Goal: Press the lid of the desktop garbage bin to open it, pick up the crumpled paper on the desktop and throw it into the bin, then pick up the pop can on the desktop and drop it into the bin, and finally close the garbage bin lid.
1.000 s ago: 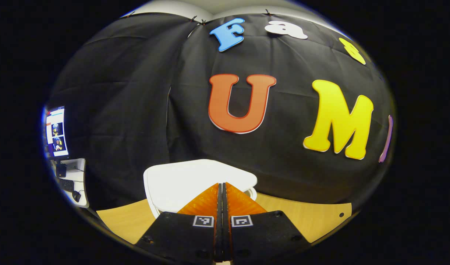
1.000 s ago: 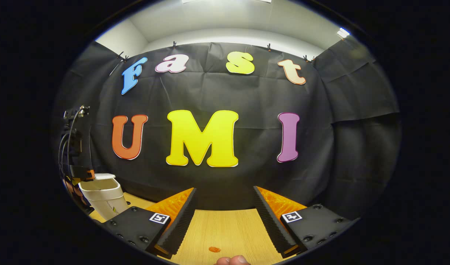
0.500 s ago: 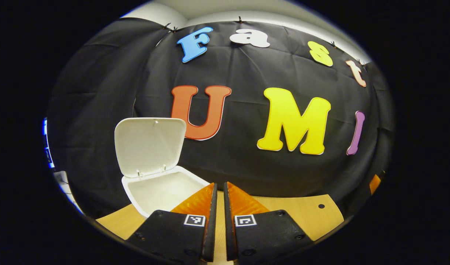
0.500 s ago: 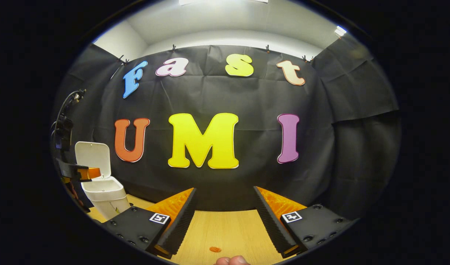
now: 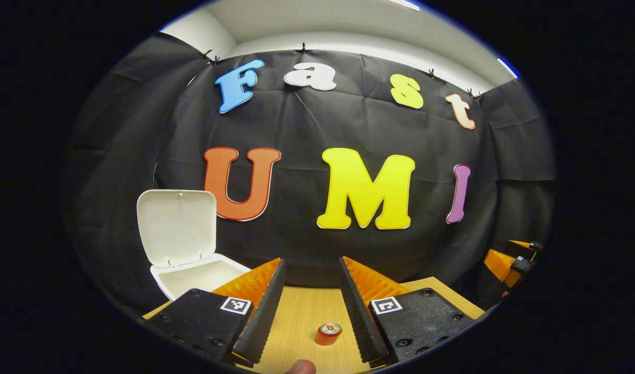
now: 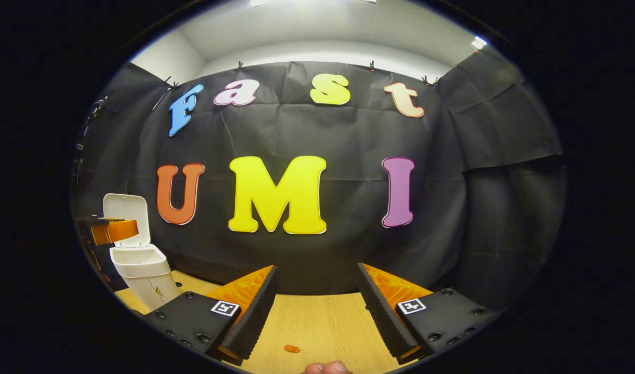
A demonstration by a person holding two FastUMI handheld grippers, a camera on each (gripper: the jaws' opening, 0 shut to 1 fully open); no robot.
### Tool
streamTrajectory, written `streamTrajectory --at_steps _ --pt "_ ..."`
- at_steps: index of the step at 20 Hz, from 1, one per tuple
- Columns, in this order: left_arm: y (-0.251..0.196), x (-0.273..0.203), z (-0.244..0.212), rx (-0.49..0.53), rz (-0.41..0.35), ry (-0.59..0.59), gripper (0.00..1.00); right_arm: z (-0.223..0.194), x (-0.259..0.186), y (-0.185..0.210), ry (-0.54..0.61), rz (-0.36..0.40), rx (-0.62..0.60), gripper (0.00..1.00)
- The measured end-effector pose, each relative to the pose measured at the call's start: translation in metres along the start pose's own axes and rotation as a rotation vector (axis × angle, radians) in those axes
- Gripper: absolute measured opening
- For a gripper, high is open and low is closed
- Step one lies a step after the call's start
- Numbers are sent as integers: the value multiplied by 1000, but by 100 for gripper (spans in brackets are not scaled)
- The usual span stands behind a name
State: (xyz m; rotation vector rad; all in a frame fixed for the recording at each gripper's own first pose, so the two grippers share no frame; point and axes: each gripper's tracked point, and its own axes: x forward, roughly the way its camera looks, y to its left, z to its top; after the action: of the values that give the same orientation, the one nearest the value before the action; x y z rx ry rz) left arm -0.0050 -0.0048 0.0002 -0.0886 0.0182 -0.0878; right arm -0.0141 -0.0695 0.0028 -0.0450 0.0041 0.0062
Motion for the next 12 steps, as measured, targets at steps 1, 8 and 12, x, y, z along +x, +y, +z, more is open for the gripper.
streamTrajectory --at_steps 1,8,12 --pt "-5 -3 1 1 -12 -6 79 -6 -1 -5 14 0 0 94" --pt "-17 -18 -7 11 -28 -25 98 -42 -7 -19 109 27 -24 94" --pt "-14 -21 -18 23 -15 -5 98 -84 -10 -16 212 64 -2 94"
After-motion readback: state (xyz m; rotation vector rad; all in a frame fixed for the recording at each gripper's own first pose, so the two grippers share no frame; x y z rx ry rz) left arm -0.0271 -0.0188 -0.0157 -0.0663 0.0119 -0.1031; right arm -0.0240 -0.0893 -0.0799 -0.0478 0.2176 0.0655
